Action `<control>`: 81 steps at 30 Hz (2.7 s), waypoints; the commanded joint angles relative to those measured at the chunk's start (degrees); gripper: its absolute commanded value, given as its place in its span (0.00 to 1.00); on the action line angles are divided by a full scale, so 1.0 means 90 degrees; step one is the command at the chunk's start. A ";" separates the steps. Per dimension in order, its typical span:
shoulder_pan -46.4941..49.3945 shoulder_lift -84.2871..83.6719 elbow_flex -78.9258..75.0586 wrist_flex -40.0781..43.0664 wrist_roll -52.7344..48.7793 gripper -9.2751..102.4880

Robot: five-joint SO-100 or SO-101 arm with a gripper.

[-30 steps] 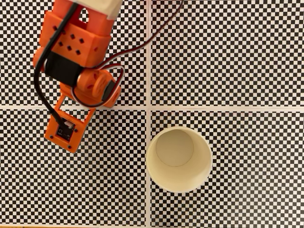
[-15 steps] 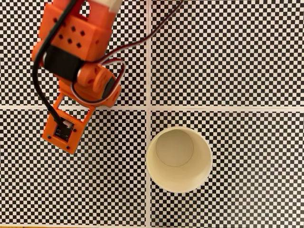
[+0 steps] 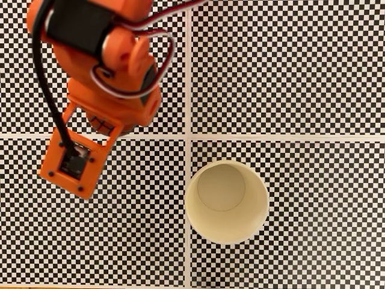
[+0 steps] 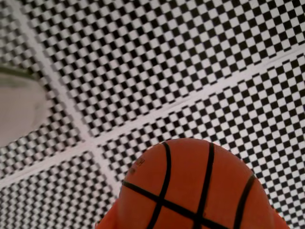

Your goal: Grasp basketball and place into cup.

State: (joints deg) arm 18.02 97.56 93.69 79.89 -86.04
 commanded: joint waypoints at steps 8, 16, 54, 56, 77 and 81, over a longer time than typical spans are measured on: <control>-0.0469 0.0352 -0.1934 0.1094 0.0088 0.31; -0.1035 0.0488 -0.2500 0.1133 0.0273 0.30; -0.2803 -0.1387 -0.5332 0.1182 -0.0166 0.24; -0.2852 -0.1611 -0.5605 0.1182 -0.0215 0.23; -0.3184 -0.2871 -0.6865 0.1201 -0.0342 0.25; -0.3135 -0.3066 -0.7119 0.1201 -0.0322 0.25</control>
State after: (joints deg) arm -10.72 69.79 33.05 90.44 -88.68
